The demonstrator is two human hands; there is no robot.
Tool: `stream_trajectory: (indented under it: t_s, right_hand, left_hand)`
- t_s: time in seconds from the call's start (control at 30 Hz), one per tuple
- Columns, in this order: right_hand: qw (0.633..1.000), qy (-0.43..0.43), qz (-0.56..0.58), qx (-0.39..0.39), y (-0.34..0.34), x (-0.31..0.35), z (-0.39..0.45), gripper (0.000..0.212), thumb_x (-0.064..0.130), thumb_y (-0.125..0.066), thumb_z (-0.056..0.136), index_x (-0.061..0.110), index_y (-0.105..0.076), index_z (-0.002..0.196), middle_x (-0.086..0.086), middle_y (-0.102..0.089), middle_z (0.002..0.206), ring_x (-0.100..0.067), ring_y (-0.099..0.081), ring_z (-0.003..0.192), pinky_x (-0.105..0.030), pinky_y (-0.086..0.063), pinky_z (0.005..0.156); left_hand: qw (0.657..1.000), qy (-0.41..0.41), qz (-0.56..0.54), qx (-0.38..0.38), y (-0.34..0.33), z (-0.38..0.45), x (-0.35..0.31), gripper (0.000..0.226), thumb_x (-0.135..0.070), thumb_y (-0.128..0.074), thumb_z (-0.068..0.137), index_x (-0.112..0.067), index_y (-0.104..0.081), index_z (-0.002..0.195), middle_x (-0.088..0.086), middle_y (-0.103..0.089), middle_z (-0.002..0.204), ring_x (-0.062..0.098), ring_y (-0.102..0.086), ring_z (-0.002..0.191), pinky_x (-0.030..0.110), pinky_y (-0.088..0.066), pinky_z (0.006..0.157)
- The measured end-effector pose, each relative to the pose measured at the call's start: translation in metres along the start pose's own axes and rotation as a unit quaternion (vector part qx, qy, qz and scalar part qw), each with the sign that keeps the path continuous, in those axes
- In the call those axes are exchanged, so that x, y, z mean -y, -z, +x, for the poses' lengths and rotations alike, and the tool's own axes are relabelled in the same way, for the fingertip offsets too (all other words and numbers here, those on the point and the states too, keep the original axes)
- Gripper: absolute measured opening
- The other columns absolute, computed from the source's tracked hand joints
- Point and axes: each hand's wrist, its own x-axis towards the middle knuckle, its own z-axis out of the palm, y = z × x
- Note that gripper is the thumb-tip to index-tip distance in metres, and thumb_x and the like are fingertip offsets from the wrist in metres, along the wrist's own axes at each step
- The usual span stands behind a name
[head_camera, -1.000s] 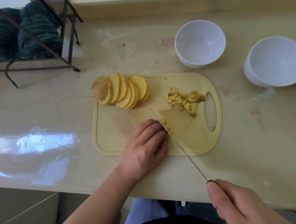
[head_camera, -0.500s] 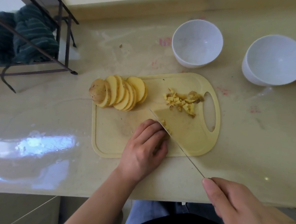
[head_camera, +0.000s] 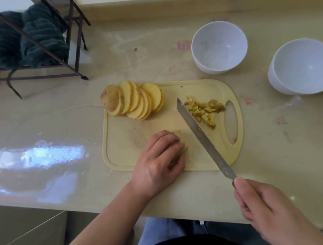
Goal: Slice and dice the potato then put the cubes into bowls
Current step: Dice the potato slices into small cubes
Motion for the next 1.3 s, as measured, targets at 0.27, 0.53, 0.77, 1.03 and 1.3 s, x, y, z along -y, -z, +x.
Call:
stream_trajectory:
  t_s: [0.27, 0.53, 0.77, 1.03, 1.3]
  right_hand:
    - [0.997, 0.033, -0.051, 0.042, -0.006, 0.007, -0.011, 0.082, 0.091, -0.024, 0.069, 0.01, -0.039, 0.07, -0.002, -0.031, 0.051, -0.008, -0.029, 0.046, -0.025, -0.026, 0.049]
    - [0.991, -0.005, -0.124, 0.047, -0.002, 0.01, -0.023, 0.1, 0.103, -0.001, 0.047, 0.017, -0.043, 0.077, -0.002, -0.043, 0.056, -0.008, -0.04, 0.049, -0.018, -0.036, 0.053]
    - [0.987, -0.05, -0.154, 0.017, -0.001, 0.009, -0.034, 0.107, 0.105, 0.006, 0.033, 0.029, -0.05, 0.082, -0.005, -0.056, 0.066, -0.008, -0.053, 0.057, -0.017, -0.041, 0.057]
    - [0.988, -0.024, -0.149, 0.022, -0.007, 0.012, -0.012, 0.076, 0.079, -0.01, 0.073, 0.013, -0.046, 0.073, -0.009, -0.054, 0.072, -0.005, -0.047, 0.057, -0.022, -0.041, 0.064]
    - [0.995, 0.032, -0.098, 0.005, -0.006, -0.002, 0.003, 0.084, 0.095, -0.017, 0.066, 0.014, -0.04, 0.071, 0.0, -0.038, 0.053, -0.007, -0.035, 0.05, -0.033, -0.036, 0.055]
  left_hand:
    - [1.0, 0.003, 0.0, -0.012, 0.001, -0.001, 0.001, 0.01, -0.002, -0.078, 0.086, 0.006, -0.076, 0.091, 0.018, -0.07, 0.098, 0.035, -0.066, 0.099, 0.042, -0.055, 0.089]
    - [1.0, 0.008, -0.004, -0.011, 0.001, 0.001, 0.001, 0.012, 0.001, -0.081, 0.082, 0.006, -0.076, 0.091, 0.017, -0.071, 0.1, 0.035, -0.066, 0.1, 0.041, -0.055, 0.091]
    - [1.0, 0.015, -0.002, -0.01, 0.0, 0.002, 0.001, 0.014, 0.002, -0.082, 0.08, 0.006, -0.075, 0.091, 0.016, -0.071, 0.101, 0.033, -0.065, 0.103, 0.037, -0.053, 0.096]
    - [1.0, 0.019, -0.011, -0.016, 0.001, 0.003, 0.001, 0.016, 0.002, -0.082, 0.079, 0.006, -0.075, 0.093, 0.015, -0.071, 0.103, 0.027, -0.063, 0.108, 0.032, -0.051, 0.1]
    - [1.0, 0.019, -0.004, -0.007, 0.001, 0.004, 0.002, 0.012, -0.001, -0.08, 0.083, 0.004, -0.075, 0.092, 0.015, -0.07, 0.099, 0.03, -0.063, 0.102, 0.035, -0.053, 0.095]
